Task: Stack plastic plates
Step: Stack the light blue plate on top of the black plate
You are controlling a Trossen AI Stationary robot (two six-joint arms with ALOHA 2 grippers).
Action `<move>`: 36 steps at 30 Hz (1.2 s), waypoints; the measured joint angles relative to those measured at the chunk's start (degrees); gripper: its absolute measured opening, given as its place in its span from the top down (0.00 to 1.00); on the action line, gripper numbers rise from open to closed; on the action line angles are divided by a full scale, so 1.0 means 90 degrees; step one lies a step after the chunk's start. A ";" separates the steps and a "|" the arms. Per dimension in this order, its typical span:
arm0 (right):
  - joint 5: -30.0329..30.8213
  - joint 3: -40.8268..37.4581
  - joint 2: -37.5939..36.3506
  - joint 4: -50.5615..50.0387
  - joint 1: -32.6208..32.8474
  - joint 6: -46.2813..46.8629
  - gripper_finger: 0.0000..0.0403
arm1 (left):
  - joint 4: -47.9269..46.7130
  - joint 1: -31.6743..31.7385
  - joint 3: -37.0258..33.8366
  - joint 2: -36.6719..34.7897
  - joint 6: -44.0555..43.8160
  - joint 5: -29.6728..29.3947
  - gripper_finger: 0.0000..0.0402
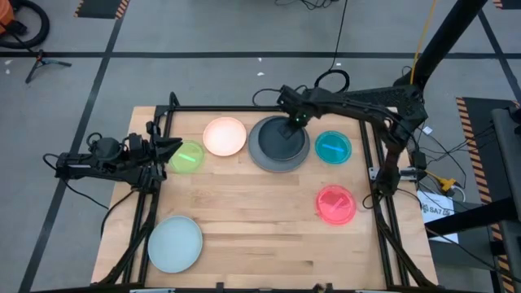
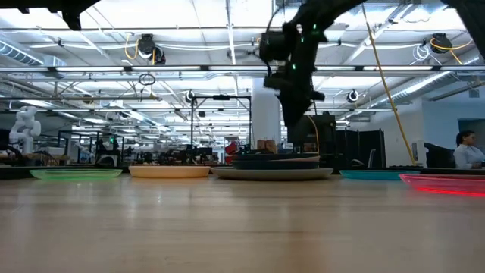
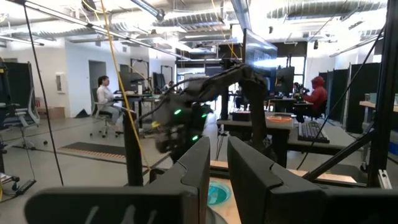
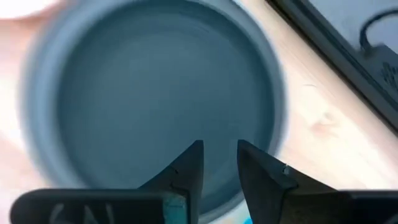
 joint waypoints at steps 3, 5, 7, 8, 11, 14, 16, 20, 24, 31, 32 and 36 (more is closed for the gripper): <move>-0.0019 0.0000 -0.0311 0.0000 0.0556 0.0260 0.78 | 0.0002 0.0000 0.0000 0.0002 0.0000 0.0000 0.84; -0.0021 0.0000 -0.0454 -0.0003 0.0959 0.0443 0.78 | 0.0011 0.0000 0.0000 0.0000 0.0023 0.0000 0.84; -0.0022 0.0000 -0.0517 -0.0002 0.1365 0.0645 0.78 | 0.0031 0.0000 0.0000 0.0001 0.0041 0.0000 0.84; -0.0021 0.0000 -0.0531 -0.0002 0.1551 0.0758 0.78 | 0.0031 -0.0001 0.0000 0.0000 0.0040 0.0000 0.84; -0.0022 0.0000 -0.0532 -0.0004 0.2127 0.1059 0.78 | 0.0031 0.0001 0.0000 0.0000 0.0038 0.0000 0.84; -0.0026 0.0000 -0.0482 -0.0008 0.2640 0.1293 0.78 | 0.0030 0.0001 0.0000 0.0000 -0.0014 0.0000 0.84; -0.0026 0.0000 -0.0462 -0.0065 0.2945 0.1330 0.78 | 0.0031 -0.0001 0.0000 0.0002 -0.0075 0.0000 0.84; -0.0024 0.0000 -0.0474 -0.0066 0.3484 0.1272 0.78 | 0.0034 -0.0001 0.0000 0.0000 -0.0119 0.0000 0.84; 0.0266 -0.0035 -0.0466 0.0057 0.4024 0.0514 0.78 | 0.0034 0.0000 0.0000 0.0000 -0.0196 0.0000 0.84; 0.0988 -0.0776 -0.0528 0.2241 0.4654 -0.1330 0.78 | 0.0036 -0.0001 0.0000 0.0002 -0.0355 0.0000 0.84; 0.0959 -0.0833 -0.0545 0.2409 0.4677 -0.1492 0.78 | 0.0038 0.0000 0.0000 0.0002 -0.0354 0.0000 0.84; 0.0977 -0.1011 -0.0564 0.2650 0.4712 -0.2014 0.78 | 0.0065 -0.0001 0.0000 0.0000 -0.0449 0.0002 0.84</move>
